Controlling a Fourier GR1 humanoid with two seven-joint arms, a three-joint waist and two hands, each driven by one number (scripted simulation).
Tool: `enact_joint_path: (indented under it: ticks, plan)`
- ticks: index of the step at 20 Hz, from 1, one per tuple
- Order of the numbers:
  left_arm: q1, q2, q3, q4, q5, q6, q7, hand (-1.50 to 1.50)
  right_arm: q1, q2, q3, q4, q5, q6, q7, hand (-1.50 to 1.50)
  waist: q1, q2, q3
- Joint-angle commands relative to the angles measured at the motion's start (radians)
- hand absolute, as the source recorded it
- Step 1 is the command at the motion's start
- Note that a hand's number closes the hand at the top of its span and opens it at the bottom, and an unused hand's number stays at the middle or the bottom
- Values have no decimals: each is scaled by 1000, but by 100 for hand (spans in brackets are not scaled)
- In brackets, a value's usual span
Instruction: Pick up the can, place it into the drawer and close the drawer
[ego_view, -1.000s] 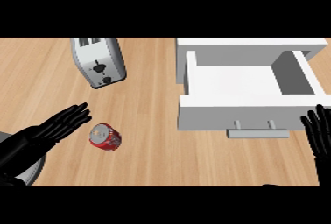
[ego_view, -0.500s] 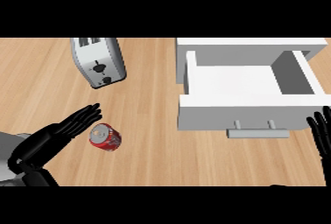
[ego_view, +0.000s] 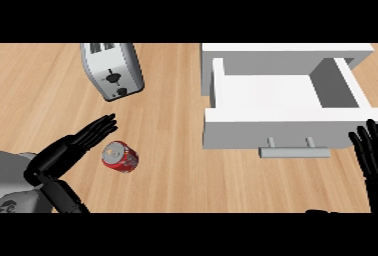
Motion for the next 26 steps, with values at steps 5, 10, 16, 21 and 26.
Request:
enact_joint_path:
  ticks: [5,10,16,21,26]
  plan:
    - [-87,27,14,251,-146,16,-197,-150,-30,19,18,24,44,-3,-6,-150,-1,1,0]
    - [-122,51,8,351,-193,33,-291,-150,-42,11,-25,37,11,6,-21,-150,-1,0,0]
    - [-96,71,-25,406,-227,46,-375,-150,40,34,3,-23,25,33,-33,-150,-1,-1,0]
    - [-148,84,-57,572,-289,95,-497,-150,-70,43,5,38,57,-22,-10,-150,1,1,0]
    - [-207,109,-54,725,-299,115,-562,-150,63,21,-44,-29,-8,52,-40,-150,-8,1,0]
